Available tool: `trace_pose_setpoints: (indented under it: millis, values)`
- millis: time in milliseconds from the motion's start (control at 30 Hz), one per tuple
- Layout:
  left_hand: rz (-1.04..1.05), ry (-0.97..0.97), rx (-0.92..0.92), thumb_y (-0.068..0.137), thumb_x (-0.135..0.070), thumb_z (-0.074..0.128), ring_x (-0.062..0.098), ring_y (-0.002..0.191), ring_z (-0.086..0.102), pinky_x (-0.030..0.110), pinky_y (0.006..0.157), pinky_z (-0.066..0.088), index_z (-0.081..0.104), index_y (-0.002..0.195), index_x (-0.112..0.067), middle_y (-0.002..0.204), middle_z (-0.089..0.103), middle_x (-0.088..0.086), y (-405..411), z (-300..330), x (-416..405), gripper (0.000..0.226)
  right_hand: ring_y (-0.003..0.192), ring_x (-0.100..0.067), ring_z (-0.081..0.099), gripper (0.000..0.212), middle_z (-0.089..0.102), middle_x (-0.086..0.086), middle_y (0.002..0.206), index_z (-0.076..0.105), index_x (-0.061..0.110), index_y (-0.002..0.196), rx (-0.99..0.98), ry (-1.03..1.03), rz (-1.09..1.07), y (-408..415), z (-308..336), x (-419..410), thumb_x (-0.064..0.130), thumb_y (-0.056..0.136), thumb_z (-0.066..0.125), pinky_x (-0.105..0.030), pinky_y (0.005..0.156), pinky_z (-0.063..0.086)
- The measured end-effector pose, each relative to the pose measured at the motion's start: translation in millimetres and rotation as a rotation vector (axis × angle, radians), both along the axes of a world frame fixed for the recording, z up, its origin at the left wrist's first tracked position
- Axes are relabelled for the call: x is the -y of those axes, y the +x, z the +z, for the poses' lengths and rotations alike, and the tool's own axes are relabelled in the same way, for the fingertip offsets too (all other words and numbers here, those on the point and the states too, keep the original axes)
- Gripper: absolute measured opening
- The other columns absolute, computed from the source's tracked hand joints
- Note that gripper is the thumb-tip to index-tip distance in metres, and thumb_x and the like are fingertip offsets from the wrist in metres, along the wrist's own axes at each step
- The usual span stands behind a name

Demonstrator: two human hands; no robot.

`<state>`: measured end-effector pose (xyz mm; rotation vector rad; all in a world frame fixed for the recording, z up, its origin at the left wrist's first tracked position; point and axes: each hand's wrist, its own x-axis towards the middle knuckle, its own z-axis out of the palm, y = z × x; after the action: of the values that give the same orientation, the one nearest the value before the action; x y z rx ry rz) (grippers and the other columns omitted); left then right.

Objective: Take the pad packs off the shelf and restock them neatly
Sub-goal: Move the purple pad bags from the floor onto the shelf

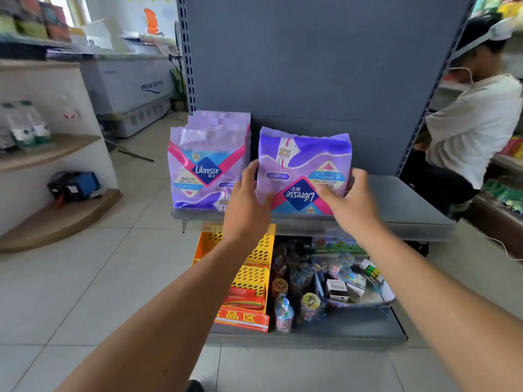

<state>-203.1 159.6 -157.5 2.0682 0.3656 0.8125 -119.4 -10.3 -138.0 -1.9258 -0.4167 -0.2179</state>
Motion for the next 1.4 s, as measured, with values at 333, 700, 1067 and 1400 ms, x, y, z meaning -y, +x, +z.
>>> trace_pose_setpoints:
  millis: [333, 700, 1067, 1400]
  values:
    - [0.014, 0.181, -0.128, 0.085, -0.010, 0.053, 0.038, 0.123, 0.045, 0.051, 0.092, 0.046, -0.001, 0.152, -0.034, 0.148, 0.023, 0.009, 106.8, -4.3, 6.7, 0.089, 0.076, -0.002, 0.058, 0.048, 0.056, 0.007, 0.103, 0.037, 0.020, 0.112, -0.025, 0.001, -0.044, 104.4, -4.8, -35.8, 0.040, 0.085, 0.071, -0.016, 0.052, 0.042]
    - [0.180, 0.392, -0.367, 0.088, -0.005, 0.055, 0.033, 0.139, 0.017, 0.047, 0.089, 0.048, 0.009, 0.149, -0.043, 0.156, -0.005, 0.006, 209.5, -19.6, -29.4, 0.085, 0.075, -0.004, 0.055, 0.031, 0.056, 0.006, 0.098, 0.039, 0.015, 0.103, -0.015, -0.105, 0.008, 206.6, -35.4, -91.1, 0.024, 0.091, 0.066, -0.007, 0.043, 0.035]
    - [0.233, 0.569, -0.514, 0.094, -0.003, 0.046, 0.035, 0.134, 0.029, 0.046, 0.079, 0.052, 0.006, 0.150, -0.043, 0.152, 0.008, 0.012, 232.6, -37.0, -45.6, 0.080, 0.091, -0.018, 0.053, 0.020, 0.055, -0.010, 0.112, 0.042, 0.012, 0.090, 0.101, -0.216, -0.022, 237.1, -51.6, -125.5, 0.020, 0.095, 0.059, -0.020, 0.058, 0.036]
    - [0.182, 0.508, -0.496, 0.092, -0.001, 0.049, 0.035, 0.139, 0.021, 0.050, 0.087, 0.050, 0.003, 0.151, -0.042, 0.156, -0.004, 0.011, 244.3, -45.0, -56.5, 0.085, 0.090, -0.014, 0.049, 0.022, 0.050, -0.006, 0.113, 0.046, 0.010, 0.101, 0.117, -0.235, 0.063, 248.7, -61.1, -136.3, 0.022, 0.092, 0.062, -0.016, 0.055, 0.032]
